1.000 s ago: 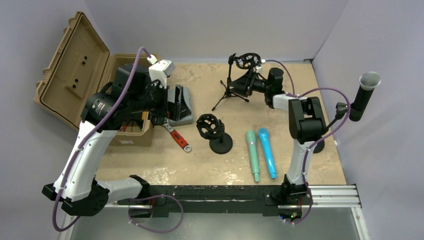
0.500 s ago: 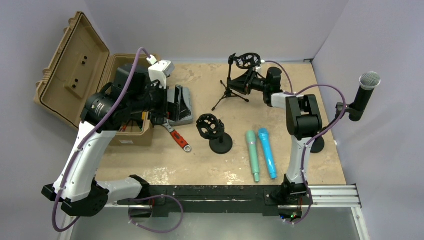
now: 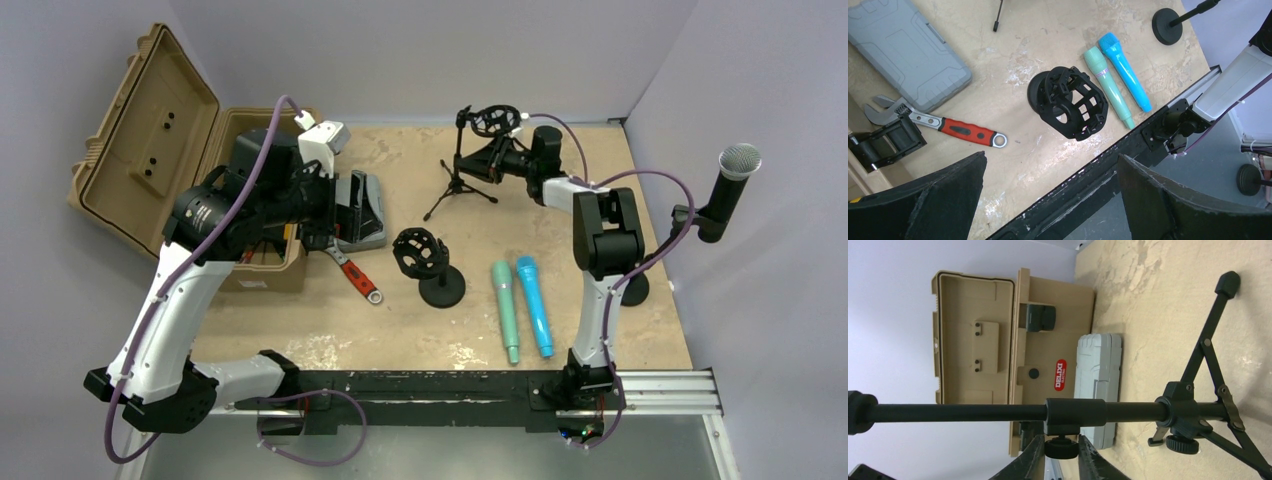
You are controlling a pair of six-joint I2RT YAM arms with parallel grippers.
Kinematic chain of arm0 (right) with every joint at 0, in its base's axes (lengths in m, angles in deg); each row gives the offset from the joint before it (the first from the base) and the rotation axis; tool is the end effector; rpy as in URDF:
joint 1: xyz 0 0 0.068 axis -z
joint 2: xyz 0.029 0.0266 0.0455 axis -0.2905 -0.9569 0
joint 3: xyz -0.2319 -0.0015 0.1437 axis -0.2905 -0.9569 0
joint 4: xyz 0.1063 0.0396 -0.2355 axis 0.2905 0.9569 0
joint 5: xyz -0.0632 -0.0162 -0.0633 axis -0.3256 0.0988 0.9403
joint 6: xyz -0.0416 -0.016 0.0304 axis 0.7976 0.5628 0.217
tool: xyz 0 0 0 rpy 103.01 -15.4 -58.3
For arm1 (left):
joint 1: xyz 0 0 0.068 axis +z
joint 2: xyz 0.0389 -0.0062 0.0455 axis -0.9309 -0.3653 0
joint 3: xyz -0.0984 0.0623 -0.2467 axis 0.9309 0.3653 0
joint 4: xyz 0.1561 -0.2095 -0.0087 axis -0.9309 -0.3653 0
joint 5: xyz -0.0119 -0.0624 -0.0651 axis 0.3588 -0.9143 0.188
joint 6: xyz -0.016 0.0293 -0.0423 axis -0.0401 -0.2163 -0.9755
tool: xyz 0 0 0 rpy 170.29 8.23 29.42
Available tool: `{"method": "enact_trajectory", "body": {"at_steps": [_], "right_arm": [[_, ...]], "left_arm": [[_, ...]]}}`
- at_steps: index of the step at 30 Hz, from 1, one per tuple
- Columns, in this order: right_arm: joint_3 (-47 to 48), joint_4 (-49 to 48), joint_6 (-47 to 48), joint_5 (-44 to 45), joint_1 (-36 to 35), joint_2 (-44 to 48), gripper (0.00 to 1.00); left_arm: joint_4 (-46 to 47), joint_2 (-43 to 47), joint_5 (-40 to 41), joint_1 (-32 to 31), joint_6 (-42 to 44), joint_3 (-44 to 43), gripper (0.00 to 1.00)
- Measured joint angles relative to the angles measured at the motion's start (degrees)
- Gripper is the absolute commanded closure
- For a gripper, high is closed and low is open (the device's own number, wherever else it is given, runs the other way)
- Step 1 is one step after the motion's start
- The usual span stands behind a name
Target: Remove the microphone from the stand
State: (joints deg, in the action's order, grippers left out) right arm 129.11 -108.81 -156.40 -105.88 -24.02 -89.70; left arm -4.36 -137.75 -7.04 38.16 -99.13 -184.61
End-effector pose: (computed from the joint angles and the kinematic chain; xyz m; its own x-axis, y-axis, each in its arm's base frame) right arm 0.4666 0.0879 0.1916 -0.8802 0.4136 -0.2326 -0.1579 0.2069 0.9655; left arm 0.1591 -0.1032 0.4725 -0.6962 0.0520 -0.7160 0.4591 0.7990 -0.3884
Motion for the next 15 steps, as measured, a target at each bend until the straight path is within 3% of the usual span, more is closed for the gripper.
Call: {"method": "enact_trajectory", "body": {"at_steps": [3, 10, 15], "right_arm": [[2.27, 5.49, 4.98, 0.63, -0.22, 0.04, 1.0], [9.38, 25.05, 23.63, 9.88, -2.84, 2.56, 1.0], [10.05, 33.29, 33.64, 20.46, -5.73, 6.51, 0.79]], "left_arm": [[0.0, 0.0, 0.02, 0.0, 0.0, -0.02, 0.0], [-0.02, 0.0, 0.02, 0.0, -0.02, 0.0, 0.0], [-0.02, 0.0, 0.02, 0.0, -0.02, 0.0, 0.0]]}}
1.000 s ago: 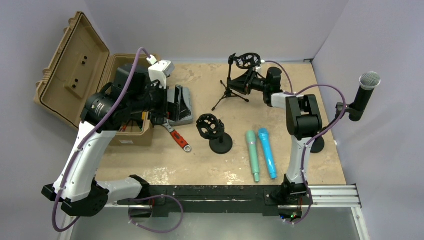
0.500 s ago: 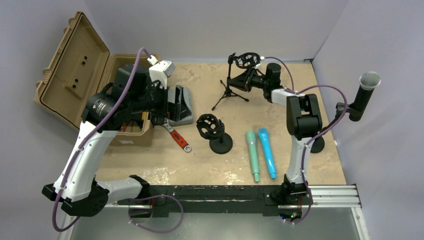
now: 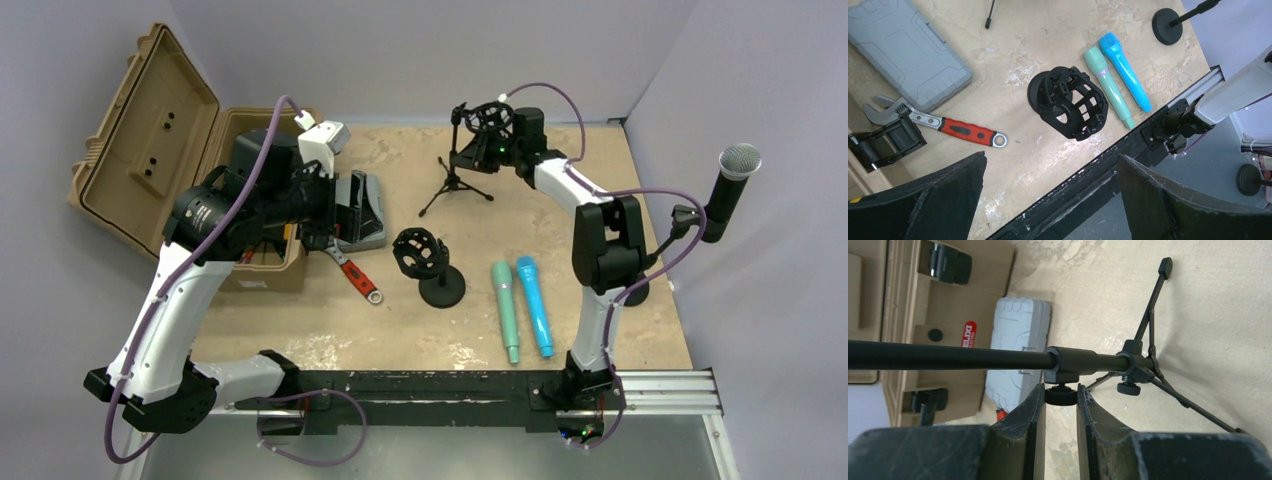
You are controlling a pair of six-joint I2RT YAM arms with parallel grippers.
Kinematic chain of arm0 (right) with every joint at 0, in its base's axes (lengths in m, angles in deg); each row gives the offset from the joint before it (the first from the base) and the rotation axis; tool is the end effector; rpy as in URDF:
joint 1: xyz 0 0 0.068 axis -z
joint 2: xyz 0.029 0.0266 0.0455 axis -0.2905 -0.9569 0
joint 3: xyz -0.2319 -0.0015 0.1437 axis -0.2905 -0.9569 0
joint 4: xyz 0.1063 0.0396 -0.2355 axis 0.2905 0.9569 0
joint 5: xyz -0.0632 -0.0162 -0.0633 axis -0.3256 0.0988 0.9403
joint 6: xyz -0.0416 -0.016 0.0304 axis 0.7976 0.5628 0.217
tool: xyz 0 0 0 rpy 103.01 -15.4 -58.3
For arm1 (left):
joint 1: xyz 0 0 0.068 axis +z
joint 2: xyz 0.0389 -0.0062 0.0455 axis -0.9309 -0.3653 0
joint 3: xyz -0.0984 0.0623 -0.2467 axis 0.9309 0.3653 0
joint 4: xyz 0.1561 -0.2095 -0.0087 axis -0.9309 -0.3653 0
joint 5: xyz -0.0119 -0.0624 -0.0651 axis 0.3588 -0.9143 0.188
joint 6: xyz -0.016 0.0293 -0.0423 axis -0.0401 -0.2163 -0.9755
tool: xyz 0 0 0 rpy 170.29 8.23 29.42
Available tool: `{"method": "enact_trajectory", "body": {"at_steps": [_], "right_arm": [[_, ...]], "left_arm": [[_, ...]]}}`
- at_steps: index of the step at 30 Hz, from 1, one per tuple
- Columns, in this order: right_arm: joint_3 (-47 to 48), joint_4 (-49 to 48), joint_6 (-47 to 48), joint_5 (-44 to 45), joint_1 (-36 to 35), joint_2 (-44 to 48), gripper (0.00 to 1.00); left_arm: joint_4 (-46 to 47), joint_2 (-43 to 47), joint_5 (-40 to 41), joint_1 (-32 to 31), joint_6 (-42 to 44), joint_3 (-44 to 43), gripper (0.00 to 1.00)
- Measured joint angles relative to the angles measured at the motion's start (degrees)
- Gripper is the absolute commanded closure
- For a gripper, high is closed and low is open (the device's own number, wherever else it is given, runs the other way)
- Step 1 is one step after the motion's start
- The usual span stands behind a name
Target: Remove the microphone from the stand
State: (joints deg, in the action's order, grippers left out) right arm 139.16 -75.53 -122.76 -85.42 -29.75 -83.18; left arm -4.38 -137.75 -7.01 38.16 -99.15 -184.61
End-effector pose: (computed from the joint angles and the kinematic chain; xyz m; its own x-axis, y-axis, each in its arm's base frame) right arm 0.4562 0.1251 0.2441 -0.7582 0.2838 -0.5870 -0.3113 0.6335 0.7084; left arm 0.1591 -0.1032 0.4724 -0.6965 0.0518 -0.7157 0.4585 0.7994 -0.3883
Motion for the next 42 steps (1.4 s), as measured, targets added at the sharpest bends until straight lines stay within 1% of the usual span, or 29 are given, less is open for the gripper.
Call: {"method": "enact_trajectory", "body": {"at_steps": [2, 6, 9, 15, 19, 28, 31, 35, 38, 42], "right_arm": [[0.0, 1.29, 2.19, 1.51, -0.59, 0.63, 0.72], [0.0, 2.14, 3.63, 1.03, -0.7, 0.7, 0.58], [-1.31, 1.9, 2.95, -0.33, -0.55, 0.83, 0.5], [-8.7, -1.07, -1.84, -4.39, 0.96, 3.21, 0.48], [-10.97, -0.04, -2.97, -4.92, 2.69, 5.9, 0.48], [-11.69, 9.11, -1.51, -1.88, 6.34, 15.65, 0.48], [-11.61, 11.89, -1.46, 0.31, 7.58, 18.49, 0.46], [-8.26, 16.26, -1.27, 3.58, 10.12, 19.47, 0.43], [-5.44, 16.48, -1.31, 2.1, 12.55, 18.95, 0.43], [-4.63, 13.53, -3.5, -3.82, 13.49, 16.9, 0.41]], "left_arm": [[0.0, 0.0, 0.0, 0.0, 0.0, 0.0, 0.0], [-0.02, -0.02, 0.0, 0.0, 0.0, 0.0, 0.0], [-0.04, -0.02, 0.0, 0.0, 0.02, 0.0, 0.0], [-0.22, -0.02, 0.04, 0.0, 0.02, -0.02, 0.0], [-0.5, -0.02, 0.04, 0.0, 0.02, 0.0, 0.0], [-0.44, -0.17, -0.37, 0.0, 0.02, -0.02, 0.0], [-0.42, -0.42, -0.94, 0.0, 0.0, -0.02, 0.0], [-0.39, -0.59, -1.4, 0.0, 0.0, 0.0, 0.0], [-0.09, -0.52, -1.64, 0.0, 0.0, 0.22, 0.0], [0.0, -0.48, -1.73, 0.0, 0.0, 0.42, 0.0]]}}
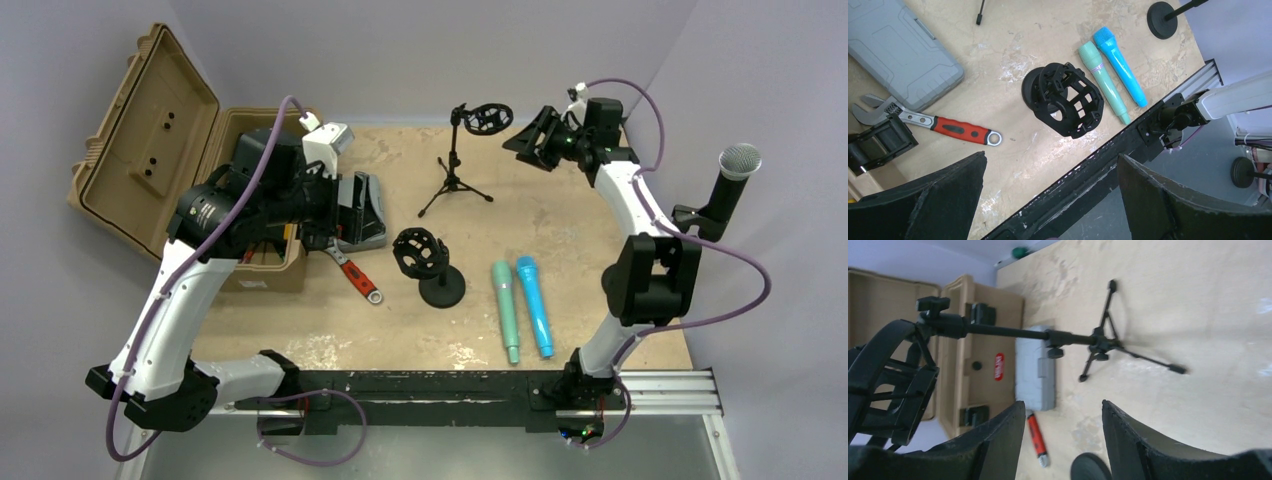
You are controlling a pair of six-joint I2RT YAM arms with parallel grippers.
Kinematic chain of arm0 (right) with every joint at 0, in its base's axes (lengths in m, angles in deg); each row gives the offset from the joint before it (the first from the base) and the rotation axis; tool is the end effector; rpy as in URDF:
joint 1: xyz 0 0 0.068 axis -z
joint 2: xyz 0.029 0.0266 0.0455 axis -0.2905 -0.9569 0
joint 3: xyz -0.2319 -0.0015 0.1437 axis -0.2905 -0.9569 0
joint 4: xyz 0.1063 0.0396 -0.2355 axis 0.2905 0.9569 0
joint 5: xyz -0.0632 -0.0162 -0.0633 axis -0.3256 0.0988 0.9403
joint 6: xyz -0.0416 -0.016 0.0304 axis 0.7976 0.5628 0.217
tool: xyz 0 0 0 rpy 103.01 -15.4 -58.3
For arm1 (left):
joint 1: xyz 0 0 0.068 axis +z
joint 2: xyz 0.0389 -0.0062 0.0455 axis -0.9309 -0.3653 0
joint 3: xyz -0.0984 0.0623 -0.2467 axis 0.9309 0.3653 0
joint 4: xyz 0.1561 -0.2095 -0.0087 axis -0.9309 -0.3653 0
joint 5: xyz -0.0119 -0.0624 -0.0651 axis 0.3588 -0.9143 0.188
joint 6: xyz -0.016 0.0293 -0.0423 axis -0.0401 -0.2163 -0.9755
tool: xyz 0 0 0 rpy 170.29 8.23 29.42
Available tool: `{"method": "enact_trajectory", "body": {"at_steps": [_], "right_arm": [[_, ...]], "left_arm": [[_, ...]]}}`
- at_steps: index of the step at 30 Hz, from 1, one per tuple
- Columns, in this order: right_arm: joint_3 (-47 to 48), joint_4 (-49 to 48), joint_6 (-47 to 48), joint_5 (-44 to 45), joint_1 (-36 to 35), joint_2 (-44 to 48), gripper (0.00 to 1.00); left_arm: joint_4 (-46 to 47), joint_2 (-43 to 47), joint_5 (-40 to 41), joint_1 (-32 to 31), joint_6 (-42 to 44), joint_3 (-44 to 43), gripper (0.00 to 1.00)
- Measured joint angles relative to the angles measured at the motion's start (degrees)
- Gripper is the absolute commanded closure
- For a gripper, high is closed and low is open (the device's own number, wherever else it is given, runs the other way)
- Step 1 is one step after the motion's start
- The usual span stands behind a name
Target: Remove the microphone from the stand
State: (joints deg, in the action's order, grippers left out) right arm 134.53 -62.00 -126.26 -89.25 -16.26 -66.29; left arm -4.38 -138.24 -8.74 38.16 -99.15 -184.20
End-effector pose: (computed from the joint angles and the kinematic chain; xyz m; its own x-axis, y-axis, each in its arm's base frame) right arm 0.4031 0.0179 0.3199 -0.7189 0.4706 -0.5115 -0.1347 0.6276 0.7668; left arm 0.1617 -0.1059 0.4692 -0.7112 0.0632 -0.7001 0.4685 0.7851 -0.4050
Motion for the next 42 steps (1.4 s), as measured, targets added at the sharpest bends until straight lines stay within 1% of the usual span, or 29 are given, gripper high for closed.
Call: {"method": "enact_trajectory", "body": {"at_steps": [5, 8, 11, 12, 16, 19, 24, 26, 28, 32, 33, 38, 40, 42], "right_arm": [[0.11, -7.93, -6.56, -7.69, -0.79, -4.68, 0.4], [1.88, -11.39, -8.59, -11.87, -1.75, -9.81, 0.45], [1.53, -16.59, -12.37, -14.69, -3.85, -15.23, 0.45], [0.63, -19.17, -14.25, -15.15, -4.87, -16.74, 0.46], [-5.53, -32.65, -25.31, -16.44, -8.94, -20.57, 0.54], [-6.21, -39.87, -31.58, -16.61, -10.95, -23.19, 0.54], [-6.14, -47.87, -37.31, -16.22, -10.78, -25.27, 0.54], [-5.99, -49.29, -38.38, -16.17, -10.58, -25.35, 0.55], [-5.38, -50.25, -38.99, -16.13, -10.36, -25.4, 0.58], [-4.0, -50.42, -38.88, -15.91, -10.32, -25.4, 0.65], [-3.96, -50.27, -38.69, -15.87, -10.32, -25.4, 0.69], [-0.63, -41.07, -31.43, -13.99, -10.34, -25.42, 0.93], [2.12, -35.52, -26.91, -12.15, -10.47, -25.4, 0.98], [4.63, -30.21, -21.97, -10.1, -10.67, -25.4, 1.0]], "left_arm": [[0.09, 0.44, 0.02, 0.0, -0.02, 0.35, 0.0], [0.22, 0.94, 0.02, 0.0, -0.02, 0.83, 0.0], [0.46, 1.18, 0.07, 0.0, -0.02, 0.83, 0.0], [0.44, 1.22, 0.07, 0.0, -0.02, 0.83, 0.0], [0.42, 1.25, 0.48, 0.0, -0.02, 0.81, 0.0], [0.39, 1.36, 0.81, 0.0, -0.02, 0.81, 0.0], [0.31, 1.84, 1.11, 0.0, -0.02, 0.81, 0.0], [0.24, 2.21, 1.42, 0.0, -0.02, 0.81, 0.0], [0.11, 2.58, 1.77, 0.0, 0.0, 0.81, 0.0], [-0.39, 3.04, 2.23, 0.0, 0.0, 0.81, 0.0], [-0.5, 3.06, 2.27, 0.0, 0.0, 0.81, 0.0], [-0.5, 3.04, 2.4, 0.0, 0.0, 0.83, 0.0], [-0.52, 3.04, 2.4, 0.0, 0.0, 0.81, 0.0], [-0.5, 3.04, 2.38, 0.0, 0.0, 0.81, 0.0]]}}
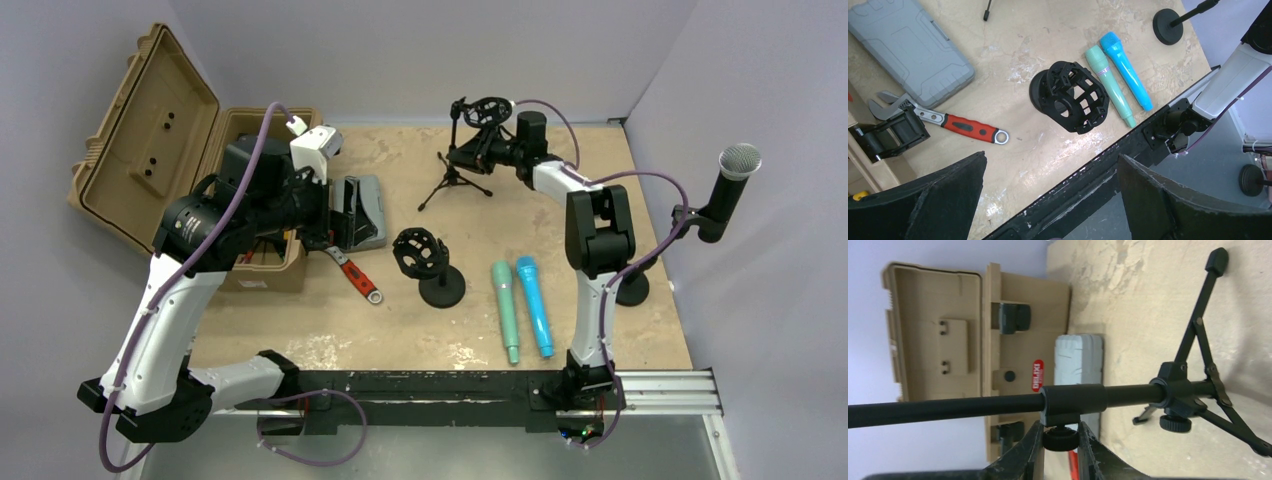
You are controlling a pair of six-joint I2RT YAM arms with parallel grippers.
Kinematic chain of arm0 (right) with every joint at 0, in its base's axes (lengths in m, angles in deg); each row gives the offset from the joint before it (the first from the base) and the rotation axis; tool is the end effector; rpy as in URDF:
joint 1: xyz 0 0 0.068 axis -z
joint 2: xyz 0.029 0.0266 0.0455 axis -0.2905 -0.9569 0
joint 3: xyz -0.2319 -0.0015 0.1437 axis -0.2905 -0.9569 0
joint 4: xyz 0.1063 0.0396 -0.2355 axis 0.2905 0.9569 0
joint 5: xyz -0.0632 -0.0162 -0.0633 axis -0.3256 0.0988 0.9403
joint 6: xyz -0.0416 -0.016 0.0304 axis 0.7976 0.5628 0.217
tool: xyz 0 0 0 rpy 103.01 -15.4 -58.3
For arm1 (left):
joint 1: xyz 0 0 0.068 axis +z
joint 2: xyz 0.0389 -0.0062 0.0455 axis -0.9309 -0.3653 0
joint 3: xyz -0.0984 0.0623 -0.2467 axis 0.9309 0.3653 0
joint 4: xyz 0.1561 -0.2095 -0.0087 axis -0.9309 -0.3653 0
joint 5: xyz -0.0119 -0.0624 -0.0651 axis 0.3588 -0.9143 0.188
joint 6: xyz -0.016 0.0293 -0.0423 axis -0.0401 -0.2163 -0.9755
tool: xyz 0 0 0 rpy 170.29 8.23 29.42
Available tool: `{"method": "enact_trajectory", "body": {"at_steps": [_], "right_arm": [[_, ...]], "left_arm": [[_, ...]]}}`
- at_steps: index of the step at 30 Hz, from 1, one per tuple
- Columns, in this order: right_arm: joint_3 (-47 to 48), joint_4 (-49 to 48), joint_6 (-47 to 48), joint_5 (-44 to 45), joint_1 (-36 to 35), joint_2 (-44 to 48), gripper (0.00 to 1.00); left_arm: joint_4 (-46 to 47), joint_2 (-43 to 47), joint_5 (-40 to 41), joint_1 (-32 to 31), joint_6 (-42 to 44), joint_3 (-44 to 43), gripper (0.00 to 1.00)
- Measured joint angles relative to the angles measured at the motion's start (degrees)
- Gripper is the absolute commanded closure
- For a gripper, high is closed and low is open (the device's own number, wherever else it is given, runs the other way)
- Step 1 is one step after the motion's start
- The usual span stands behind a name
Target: Remove the microphone from the stand
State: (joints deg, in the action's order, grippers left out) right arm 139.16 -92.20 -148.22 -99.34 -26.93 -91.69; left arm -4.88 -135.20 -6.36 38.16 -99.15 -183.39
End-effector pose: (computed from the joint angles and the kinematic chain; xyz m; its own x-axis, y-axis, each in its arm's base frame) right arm 0.4836 0.1129 0.2039 -0.8706 0.4138 -0.2661 -0.1313 0.3259 0.9362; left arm 0.1472 -0.0958 0.4732 -0.6854 0.0444 -0.7268 0.4573 0.8030 -0.3823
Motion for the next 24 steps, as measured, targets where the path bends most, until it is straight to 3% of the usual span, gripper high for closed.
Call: {"method": "enact_trajectory", "body": {"at_steps": [7, 13, 20, 24], "right_arm": [[9.38, 20.2, 18.08, 13.49, -2.71, 1.29, 0.96], [9.55, 27.74, 25.53, 22.36, -4.7, 4.96, 0.9], [9.55, 29.29, 26.77, 22.4, -4.79, 5.81, 0.62], [8.2, 26.82, 23.93, 18.21, -3.91, 6.19, 0.51]], "left_arm": [[0.0, 0.0, -0.02, 0.0, 0.0, 0.02, 0.0], [0.0, 0.0, -0.07, 0.0, 0.0, 0.02, 0.0], [0.02, 0.0, -0.31, 0.0, 0.0, 0.02, 0.0], [0.0, 0.0, -0.44, 0.0, 0.0, 0.02, 0.0]]}}
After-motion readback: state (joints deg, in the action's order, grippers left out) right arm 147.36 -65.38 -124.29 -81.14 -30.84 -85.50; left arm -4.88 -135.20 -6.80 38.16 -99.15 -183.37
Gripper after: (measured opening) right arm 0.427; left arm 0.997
